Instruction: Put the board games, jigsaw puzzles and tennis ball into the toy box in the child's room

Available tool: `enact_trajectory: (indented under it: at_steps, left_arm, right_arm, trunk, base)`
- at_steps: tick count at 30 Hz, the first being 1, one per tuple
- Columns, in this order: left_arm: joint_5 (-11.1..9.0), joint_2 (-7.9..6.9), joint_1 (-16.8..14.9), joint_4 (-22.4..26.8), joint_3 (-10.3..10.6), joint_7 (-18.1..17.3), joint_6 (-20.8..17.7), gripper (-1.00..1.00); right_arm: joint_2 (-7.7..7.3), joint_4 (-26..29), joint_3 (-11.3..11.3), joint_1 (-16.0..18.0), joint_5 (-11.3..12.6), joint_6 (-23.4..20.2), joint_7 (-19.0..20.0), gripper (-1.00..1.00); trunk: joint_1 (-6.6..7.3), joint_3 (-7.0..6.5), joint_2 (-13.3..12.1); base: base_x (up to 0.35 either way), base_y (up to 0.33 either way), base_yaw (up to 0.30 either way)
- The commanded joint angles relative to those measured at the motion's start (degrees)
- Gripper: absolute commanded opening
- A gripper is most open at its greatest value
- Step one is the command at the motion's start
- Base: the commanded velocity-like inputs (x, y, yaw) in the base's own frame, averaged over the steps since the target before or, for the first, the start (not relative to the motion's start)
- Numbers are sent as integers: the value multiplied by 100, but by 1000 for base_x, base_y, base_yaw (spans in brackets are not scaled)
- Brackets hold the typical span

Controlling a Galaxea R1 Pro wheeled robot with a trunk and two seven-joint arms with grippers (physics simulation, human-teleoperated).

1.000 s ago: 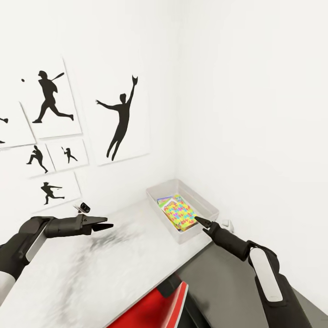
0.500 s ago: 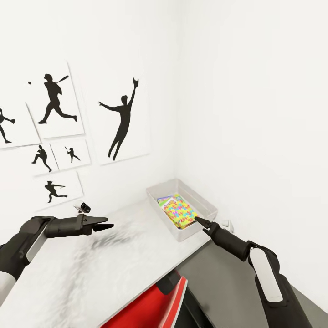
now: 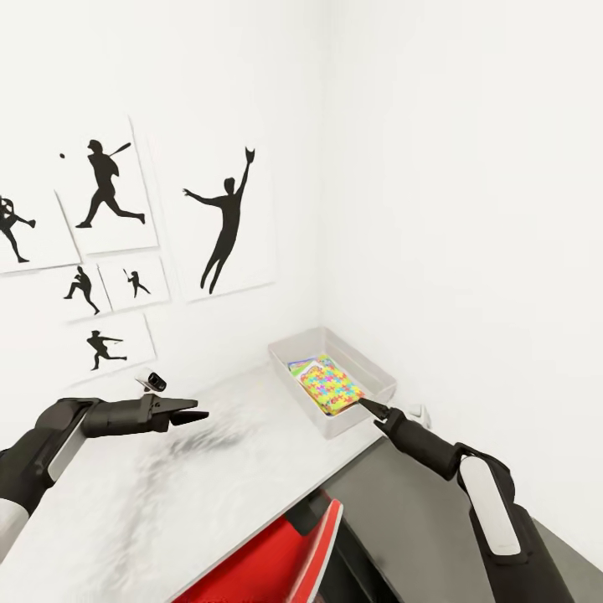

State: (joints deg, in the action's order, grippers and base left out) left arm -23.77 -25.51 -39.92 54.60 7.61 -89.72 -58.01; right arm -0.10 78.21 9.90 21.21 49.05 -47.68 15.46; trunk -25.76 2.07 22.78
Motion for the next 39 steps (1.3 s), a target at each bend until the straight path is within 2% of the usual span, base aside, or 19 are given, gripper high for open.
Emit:
enact_trajectory:
  at_steps: [1,18,39]
  left_arm:
    - [-5,-6,-7,-2,19,-28,-61,100]
    - [-5,-6,-7,-2,20,-28,-61,100]
    - [-5,-5,-7,-2,21,-28,-61,100]
  right_arm:
    - [2,4,11,6,-25,-27,34,100]
    - [2,-26,6,8,-34,-22,36,100]
    - [10,-28,-15,6,-88,-22,-11,100]
  trunk:
    - [-2,12,14]
    - [-2,-38,14]
    - [-2,-142,14]
  base:
    - [-153,56,-10]
    - [-92,25,27]
    - [-93,69,235]
